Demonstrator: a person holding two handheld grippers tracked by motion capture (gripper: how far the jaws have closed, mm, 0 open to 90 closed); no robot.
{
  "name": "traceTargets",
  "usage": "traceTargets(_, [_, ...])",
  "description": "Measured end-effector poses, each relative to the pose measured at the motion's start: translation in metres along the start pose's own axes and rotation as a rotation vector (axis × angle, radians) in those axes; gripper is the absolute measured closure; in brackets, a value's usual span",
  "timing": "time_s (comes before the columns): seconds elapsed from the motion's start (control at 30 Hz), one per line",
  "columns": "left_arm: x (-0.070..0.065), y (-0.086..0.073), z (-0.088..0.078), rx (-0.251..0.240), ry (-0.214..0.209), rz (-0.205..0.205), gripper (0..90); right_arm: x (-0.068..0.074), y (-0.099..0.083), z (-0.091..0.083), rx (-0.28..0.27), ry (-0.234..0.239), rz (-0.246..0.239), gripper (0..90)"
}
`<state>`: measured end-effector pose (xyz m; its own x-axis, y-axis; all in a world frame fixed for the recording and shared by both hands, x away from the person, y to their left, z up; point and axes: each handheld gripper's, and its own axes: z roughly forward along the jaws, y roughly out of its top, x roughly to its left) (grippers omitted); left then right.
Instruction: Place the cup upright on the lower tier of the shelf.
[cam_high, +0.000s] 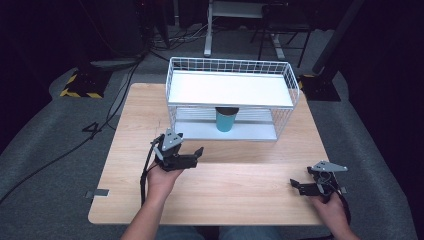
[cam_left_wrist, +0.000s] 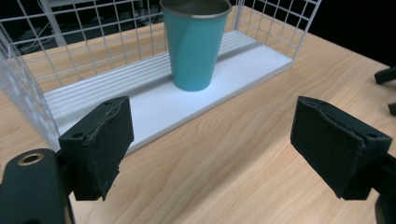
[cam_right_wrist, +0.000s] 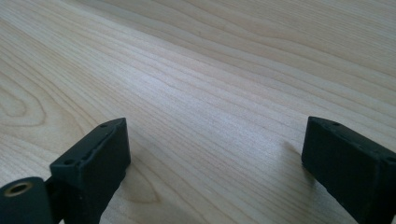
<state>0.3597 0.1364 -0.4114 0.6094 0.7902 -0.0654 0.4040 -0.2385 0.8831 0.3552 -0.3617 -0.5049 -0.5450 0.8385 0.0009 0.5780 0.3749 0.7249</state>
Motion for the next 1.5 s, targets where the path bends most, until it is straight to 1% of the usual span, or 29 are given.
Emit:
traceTargets(0.1, [0.001, -0.004, -0.006, 0.013, -0.005, 0.012, 13.9, 0.0, 0.0, 0.0, 0.0, 0.0, 0.0, 8.0])
traceTargets(0.13, [0.001, -0.007, -0.012, 0.023, -0.004, 0.018, 14.0, 0.0, 0.0, 0.0, 0.0, 0.0, 0.0, 8.0])
traceTargets(0.17, [0.001, -0.007, -0.012, 0.023, -0.004, 0.018, 14.0, 0.0, 0.0, 0.0, 0.0, 0.0, 0.0, 8.0])
traceTargets(0.2, [0.002, -0.011, -0.019, 0.021, -0.009, 0.018, 14.0, 0.0, 0.0, 0.0, 0.0, 0.0, 0.0, 8.0])
traceTargets(0.23, [0.002, -0.011, -0.019, 0.021, -0.009, 0.018, 14.0, 0.0, 0.0, 0.0, 0.0, 0.0, 0.0, 8.0])
traceTargets(0.27, [0.003, -0.016, -0.025, 0.019, -0.01, 0.013, 14.0, 0.0, 0.0, 0.0, 0.0, 0.0, 0.0, 8.0])
traceTargets(0.33, [0.003, -0.018, -0.028, 0.016, -0.011, 0.014, 14.0, 0.0, 0.0, 0.0, 0.0, 0.0, 0.0, 8.0])
traceTargets(0.4, [0.005, -0.025, -0.036, 0.027, -0.009, 0.018, 14.3, 0.0, 0.0, 0.0, 0.0, 0.0, 0.0, 8.0])
traceTargets(0.5, [0.01, -0.033, -0.041, 0.055, -0.004, 0.014, 14.5, 0.0, 0.0, 0.0, 0.0, 0.0, 0.0, 8.0])
traceTargets(0.53, [0.01, -0.033, -0.041, 0.055, -0.004, 0.014, 14.6, 0.0, 0.0, 0.0, 0.0, 0.0, 0.0, 8.0])
traceTargets(0.57, [0.012, -0.039, -0.044, 0.07, -0.003, 0.011, 14.6, 0.0, 0.0, 0.0, 0.0, 0.0, 0.0, 8.0])
traceTargets(0.6, [0.012, -0.039, -0.044, 0.07, -0.003, 0.011, 14.6, 0.0, 0.0, 0.0, 0.0, 0.0, -0.001, 8.0])
traceTargets(0.73, [0.013, -0.054, -0.049, 0.104, -0.003, 0.018, 14.7, 0.0, 0.0, 0.0, 0.0, 0.0, 0.0, 8.0])
traceTargets(0.8, [0.012, -0.062, -0.051, 0.12, -0.007, 0.033, 14.9, 0.0, 0.0, 0.0, 0.0, 0.0, 0.0, 8.0])
traceTargets(0.83, [0.012, -0.062, -0.051, 0.12, -0.007, 0.033, 14.9, 0.0, 0.0, 0.0, 0.0, 0.0, 0.0, 8.0])
traceTargets(0.87, [0.011, -0.073, -0.052, 0.106, 0.001, 0.024, 15.1, 0.0, 0.0, 0.0, 0.0, 0.0, 0.0, 8.1])
traceTargets(0.9, [0.012, -0.077, -0.051, 0.119, -0.008, 0.014, 15.4, 0.0, 0.0, 0.0, 0.0, 0.0, 0.0, 8.1])
traceTargets(0.93, [0.012, -0.079, -0.051, 0.148, -0.014, 0.021, 15.2, 0.0, 0.0, 0.0, 0.0, 0.0, -0.001, 8.2])
traceTargets(1.0, [0.013, -0.084, -0.053, 0.149, 0.001, 0.023, 15.4, 0.001, 0.0, 0.0, 0.0, 0.001, -0.005, 8.1])
traceTargets(1.07, [0.015, -0.088, -0.054, 0.154, -0.006, -0.009, 15.3, 0.001, 0.0, 0.0, 0.0, 0.001, -0.006, 8.1])
traceTargets(1.17, [0.016, -0.092, -0.052, 0.167, -0.001, -0.019, 15.3, 0.001, 0.0, 0.0, 0.0, 0.002, -0.005, 8.1])
traceTargets(1.23, [0.018, -0.097, -0.047, 0.209, -0.011, -0.028, 15.2, 0.001, 0.0, 0.0, 0.0, 0.001, -0.006, 8.1])
traceTargets(1.27, [0.018, -0.097, -0.047, 0.209, -0.011, -0.028, 15.1, 0.001, 0.0, 0.0, 0.0, 0.001, -0.006, 8.1])
traceTargets(1.3, [0.018, -0.101, -0.043, 0.238, -0.007, -0.031, 15.2, 0.001, 0.0, 0.0, 0.0, 0.001, -0.006, 8.1])
traceTargets(1.33, [0.018, -0.102, -0.04, 0.254, -0.006, -0.03, 15.2, 0.001, 0.0, 0.0, 0.0, 0.001, -0.006, 8.1])
traceTargets(1.37, [0.018, -0.102, -0.04, 0.254, -0.006, -0.03, 15.2, 0.001, 0.0, 0.0, 0.0, 0.001, -0.006, 8.1])
traceTargets(1.4, [0.02, -0.106, -0.037, 0.275, -0.007, -0.032, 15.2, 0.001, 0.0, 0.0, 0.0, 0.001, -0.006, 8.1])
traceTargets(1.43, [0.02, -0.106, -0.037, 0.275, -0.007, -0.032, 15.2, 0.001, 0.0, 0.0, 0.0, 0.001, -0.006, 8.1])
traceTargets(1.5, [0.021, -0.109, -0.033, 0.3, 0.001, -0.033, 15.1, 0.001, -0.001, -0.001, 0.0, 0.001, -0.006, 8.2])
